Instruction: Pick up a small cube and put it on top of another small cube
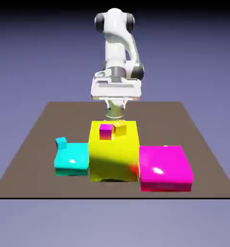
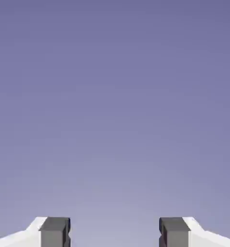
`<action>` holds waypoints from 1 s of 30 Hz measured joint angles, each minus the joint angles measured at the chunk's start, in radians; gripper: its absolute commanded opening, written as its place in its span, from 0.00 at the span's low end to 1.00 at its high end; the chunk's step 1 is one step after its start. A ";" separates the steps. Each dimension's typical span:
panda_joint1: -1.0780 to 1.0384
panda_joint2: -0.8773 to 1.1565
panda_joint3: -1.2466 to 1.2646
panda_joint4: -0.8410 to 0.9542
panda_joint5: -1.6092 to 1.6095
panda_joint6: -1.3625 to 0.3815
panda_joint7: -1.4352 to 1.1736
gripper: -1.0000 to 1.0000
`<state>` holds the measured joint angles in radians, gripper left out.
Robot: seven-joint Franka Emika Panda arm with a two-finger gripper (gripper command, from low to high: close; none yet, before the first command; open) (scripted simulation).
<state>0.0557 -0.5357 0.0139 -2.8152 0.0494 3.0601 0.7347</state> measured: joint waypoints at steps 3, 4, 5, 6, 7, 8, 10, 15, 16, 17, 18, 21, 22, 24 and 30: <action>0.109 0.085 0.035 -0.013 0.123 0.058 -0.016 0.50; 0.145 0.114 0.046 -0.017 0.164 0.077 -0.021 0.50; 0.181 0.142 0.058 -0.022 0.205 0.096 -0.026 0.50; 0.217 0.171 0.069 -0.026 0.246 0.115 -0.031 0.50; 0.254 0.199 0.081 -0.030 0.287 0.134 -0.037 0.50; 0.290 0.227 0.092 -0.035 0.328 0.153 -0.042 0.50; 0.362 0.284 0.115 -0.043 0.410 0.192 -0.052 0.50; 0.543 0.426 0.173 -0.065 0.615 0.288 -0.078 0.50; 0.580 0.455 0.184 -0.069 0.656 0.307 -0.084 0.50; 0.634 0.483 0.196 -0.074 0.697 0.326 -0.089 0.50; 0.656 0.512 0.207 -0.078 0.738 0.345 -0.094 0.50; 0.768 0.597 0.242 -0.091 0.861 0.403 -0.110 0.50; 0.798 0.625 0.253 -0.095 0.902 0.422 -0.115 0.50; 0.870 0.682 0.276 -0.104 0.984 0.460 -0.125 0.50; 0.857 0.821 0.289 -0.081 0.907 0.552 -0.061 0.50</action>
<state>0.9131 0.2853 0.3026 -2.8958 0.9569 3.6116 0.6733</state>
